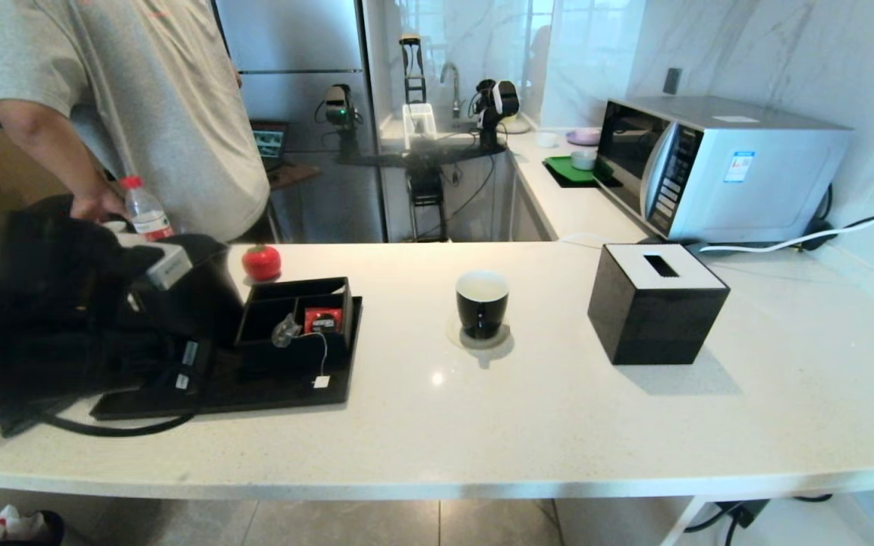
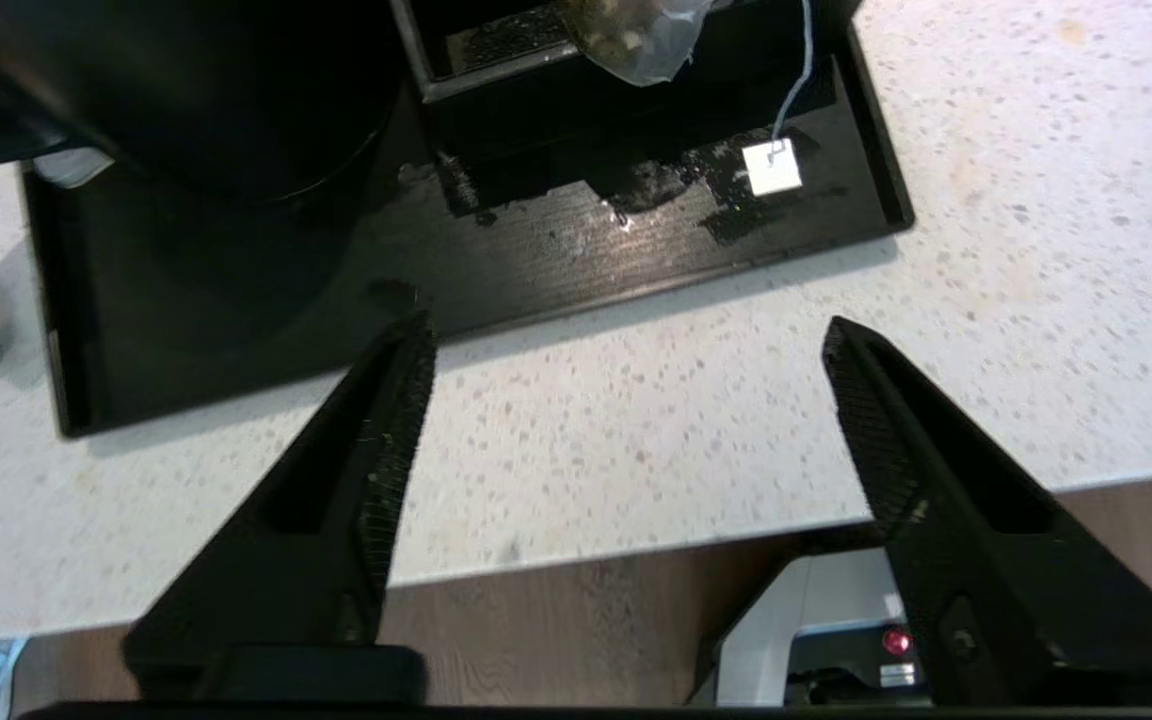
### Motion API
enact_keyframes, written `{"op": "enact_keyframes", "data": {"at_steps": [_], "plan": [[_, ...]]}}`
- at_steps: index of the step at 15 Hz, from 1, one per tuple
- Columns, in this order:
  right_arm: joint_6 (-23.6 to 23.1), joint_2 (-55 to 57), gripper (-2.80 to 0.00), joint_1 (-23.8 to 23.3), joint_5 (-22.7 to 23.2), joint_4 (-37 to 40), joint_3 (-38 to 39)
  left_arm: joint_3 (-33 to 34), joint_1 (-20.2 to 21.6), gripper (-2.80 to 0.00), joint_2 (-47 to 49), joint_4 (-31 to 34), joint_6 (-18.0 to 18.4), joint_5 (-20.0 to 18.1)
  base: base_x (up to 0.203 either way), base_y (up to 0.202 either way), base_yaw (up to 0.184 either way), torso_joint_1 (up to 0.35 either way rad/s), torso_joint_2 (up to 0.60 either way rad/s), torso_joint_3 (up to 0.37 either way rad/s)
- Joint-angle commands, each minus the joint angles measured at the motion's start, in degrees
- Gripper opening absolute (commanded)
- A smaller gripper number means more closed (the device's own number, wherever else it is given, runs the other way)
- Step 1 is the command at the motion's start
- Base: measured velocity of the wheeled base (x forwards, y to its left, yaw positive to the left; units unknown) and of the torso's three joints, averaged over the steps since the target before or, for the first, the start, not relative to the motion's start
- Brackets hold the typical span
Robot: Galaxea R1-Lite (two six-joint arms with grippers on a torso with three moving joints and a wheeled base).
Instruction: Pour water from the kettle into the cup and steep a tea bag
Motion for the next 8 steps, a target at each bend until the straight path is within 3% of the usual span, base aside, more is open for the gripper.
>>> {"op": "enact_keyframes", "data": {"at_steps": [1,5,8], "plan": [[-0.06,0.07,-2.80,0.02,0.03,0.05,0.00,-2.72,-0.05,0.00,6.83,0.05,0.03,-0.03,0.000,0.000,0.000,0.000,0.00,0.000],[-0.06,0.07,-2.80,0.02,0.03,0.05,0.00,-10.89,-0.08,0.00,14.95,3.59,-0.10,-0.18,0.000,0.000,0.000,0.000,0.00,0.000],[-0.06,0.07,-2.80,0.02,0.03,0.05,0.00,-13.86,-0.97,0.00,18.12,4.44,-0.16,-2.73,0.000,0.000,0.000,0.000,0.00,0.000]]}}
